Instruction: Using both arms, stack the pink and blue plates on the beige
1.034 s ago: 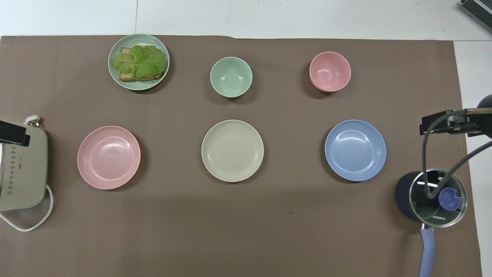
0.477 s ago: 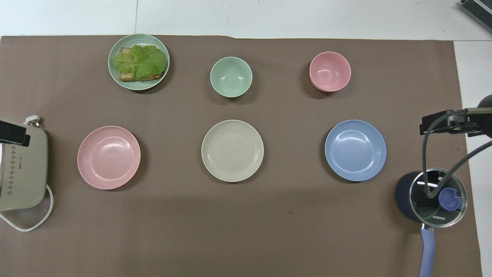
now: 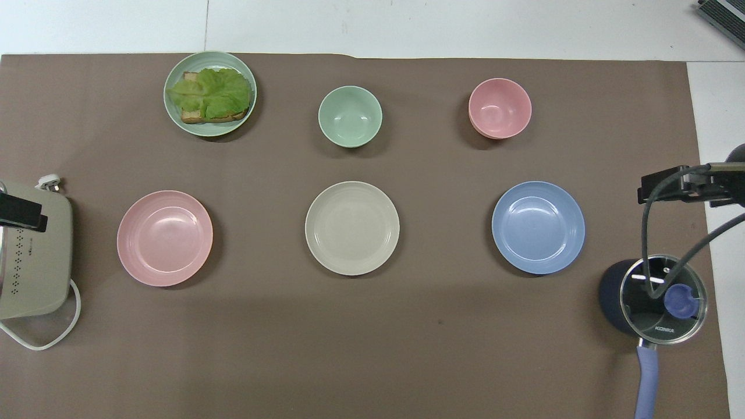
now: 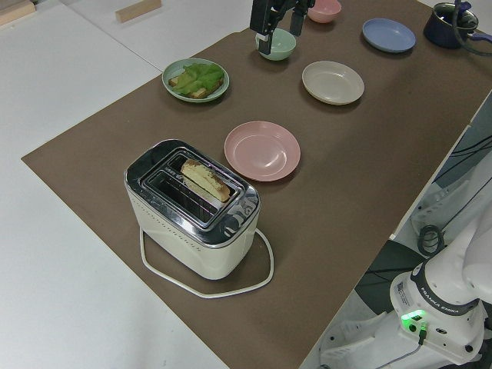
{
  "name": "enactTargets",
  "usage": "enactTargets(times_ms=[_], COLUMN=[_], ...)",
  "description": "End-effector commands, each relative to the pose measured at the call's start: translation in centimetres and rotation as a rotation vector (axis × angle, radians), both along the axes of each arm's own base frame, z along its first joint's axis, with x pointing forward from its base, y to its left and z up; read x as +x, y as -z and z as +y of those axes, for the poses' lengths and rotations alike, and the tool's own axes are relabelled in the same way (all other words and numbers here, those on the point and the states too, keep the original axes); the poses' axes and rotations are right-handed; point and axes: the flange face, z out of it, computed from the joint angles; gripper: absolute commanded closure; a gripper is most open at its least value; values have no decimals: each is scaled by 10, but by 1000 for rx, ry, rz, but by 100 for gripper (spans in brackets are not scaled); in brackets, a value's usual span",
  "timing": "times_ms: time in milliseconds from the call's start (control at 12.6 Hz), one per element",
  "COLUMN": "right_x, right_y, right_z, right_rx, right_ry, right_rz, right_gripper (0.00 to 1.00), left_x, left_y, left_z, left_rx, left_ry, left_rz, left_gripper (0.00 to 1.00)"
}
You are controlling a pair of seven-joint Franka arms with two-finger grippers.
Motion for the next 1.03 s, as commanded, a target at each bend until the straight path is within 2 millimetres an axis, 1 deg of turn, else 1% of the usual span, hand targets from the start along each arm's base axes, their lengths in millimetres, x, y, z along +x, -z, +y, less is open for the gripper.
enactTargets(times_ms=[0,80,159,239,318,398,557,716,955], right_x=[2,2,2,2,2,2,2,1,0], right_y=[0,-1,-1,-1,-1,-1,-1,-1,0], right_z=[-4,-4,-4,-4,-4,-4,-4,-4,-3], right_rx=[16,16,16,16,16,16,16,16,16], right_ry=[19,19,19,17,17,17,22,25,25], right_rz=[5,5,5,5,5,5,5,5,7], right_gripper=[0,0,0,0,0,0,0,0,0], left_x=[-7,-7,-6,-4,-3,-2,-5,-1,0], left_y=[50,68,87,107,129,154,203,245,296], left_z=[11,28,35,37,48,52,53,52,52], left_rx=[-17,-18,-18,-18,-17,-17,-18,-18,-17], left_ry=[-7,-37,-49,-53,-73,-82,-83,-88,-110], left_rz=[10,13,2,-6,-14,-18,-11,33,42], left_gripper=[0,0,0,0,0,0,0,0,0])
